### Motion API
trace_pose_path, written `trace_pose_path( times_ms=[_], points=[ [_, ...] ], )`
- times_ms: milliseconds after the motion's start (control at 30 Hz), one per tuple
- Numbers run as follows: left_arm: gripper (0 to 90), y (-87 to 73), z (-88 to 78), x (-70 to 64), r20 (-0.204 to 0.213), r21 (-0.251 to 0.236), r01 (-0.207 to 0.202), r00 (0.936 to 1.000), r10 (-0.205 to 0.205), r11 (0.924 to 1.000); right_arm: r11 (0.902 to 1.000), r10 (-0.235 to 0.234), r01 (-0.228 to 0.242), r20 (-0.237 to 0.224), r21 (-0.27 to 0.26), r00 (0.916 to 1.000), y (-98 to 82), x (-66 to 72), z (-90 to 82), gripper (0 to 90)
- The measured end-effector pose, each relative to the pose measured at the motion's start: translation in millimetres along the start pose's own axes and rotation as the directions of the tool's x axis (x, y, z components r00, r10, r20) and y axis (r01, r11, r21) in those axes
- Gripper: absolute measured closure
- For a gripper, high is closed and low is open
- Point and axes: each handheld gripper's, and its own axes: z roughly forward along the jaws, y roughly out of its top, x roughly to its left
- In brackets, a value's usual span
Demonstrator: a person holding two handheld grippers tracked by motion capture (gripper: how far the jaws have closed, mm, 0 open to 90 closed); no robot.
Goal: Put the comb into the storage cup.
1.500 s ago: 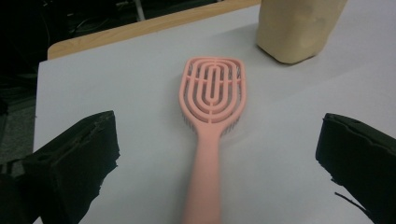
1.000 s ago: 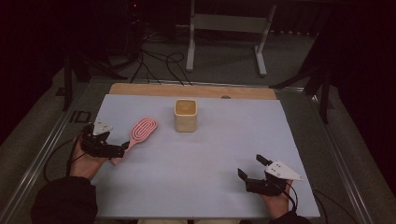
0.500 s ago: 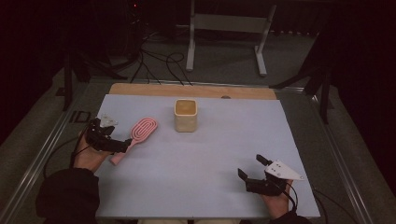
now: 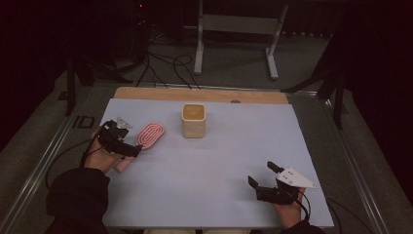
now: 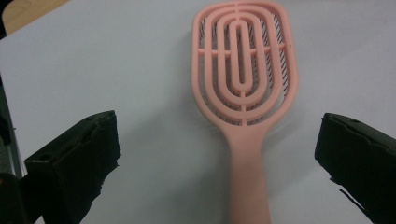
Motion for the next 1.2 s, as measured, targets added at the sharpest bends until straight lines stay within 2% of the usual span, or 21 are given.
trace_pose_path(
  times_ms=[367,533,867,1200],
  points=[
    [0.6,7.9,13.7,-3.2,0.002,0.079,-0.033,0.9994,0.033,0.9963,1.0000,-0.001,0.001,0.000,0.004,1.0000,0.0,0.1,0.1,9.6],
    [0.5,8.6,19.1,-4.0,0.005,0.111,-0.033,0.9994,0.033,0.9932,1.0000,-0.001,0.001,-0.001,0.005,1.0000,0.0,0.1,0.1,9.6],
    [1.0,7.9,28.1,-3.6,0.006,0.186,-0.034,0.9994,0.033,0.9819,1.0000,-0.001,0.001,-0.002,0.007,1.0000,0.0,0.3,0.3,9.6],
    [1.4,10.1,34.0,-7.6,0.020,0.226,-0.040,0.9992,0.036,0.9733,1.0000,-0.001,0.001,-0.001,0.007,1.0000,0.0,0.2,0.6,9.6]
  ],
)
